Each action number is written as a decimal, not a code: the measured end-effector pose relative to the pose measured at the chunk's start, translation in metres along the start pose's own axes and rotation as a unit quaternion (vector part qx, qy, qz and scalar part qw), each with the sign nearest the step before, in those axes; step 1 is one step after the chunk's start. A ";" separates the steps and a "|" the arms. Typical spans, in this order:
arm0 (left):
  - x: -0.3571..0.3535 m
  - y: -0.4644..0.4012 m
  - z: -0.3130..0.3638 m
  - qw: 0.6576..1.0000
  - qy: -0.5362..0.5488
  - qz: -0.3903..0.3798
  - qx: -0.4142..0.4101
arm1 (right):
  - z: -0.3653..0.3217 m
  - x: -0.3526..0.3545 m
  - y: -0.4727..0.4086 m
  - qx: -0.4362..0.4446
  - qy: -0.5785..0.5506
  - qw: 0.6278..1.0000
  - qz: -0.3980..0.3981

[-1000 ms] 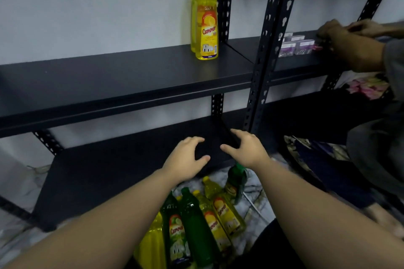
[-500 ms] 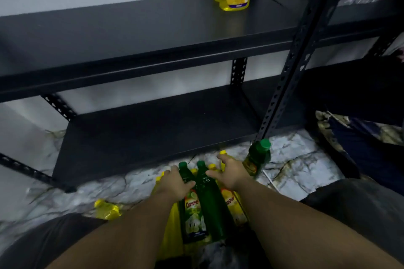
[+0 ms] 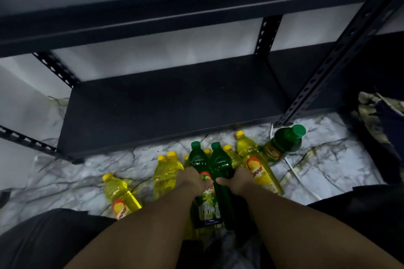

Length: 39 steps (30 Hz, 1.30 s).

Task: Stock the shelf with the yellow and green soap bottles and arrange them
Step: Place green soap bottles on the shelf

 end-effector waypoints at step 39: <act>0.273 0.221 0.076 0.775 0.466 0.269 -0.332 | -0.150 0.228 0.267 0.408 -0.271 0.849 0.197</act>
Point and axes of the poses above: each hand's wrist, its own y-axis away from the middle knuckle, its own x-axis out of the back of the hand, z = x × y, the point moved 9 cm from there along -y, towards the middle knuckle, and after that the axes turned 8 degrees about -x, right-handed, at the moved point
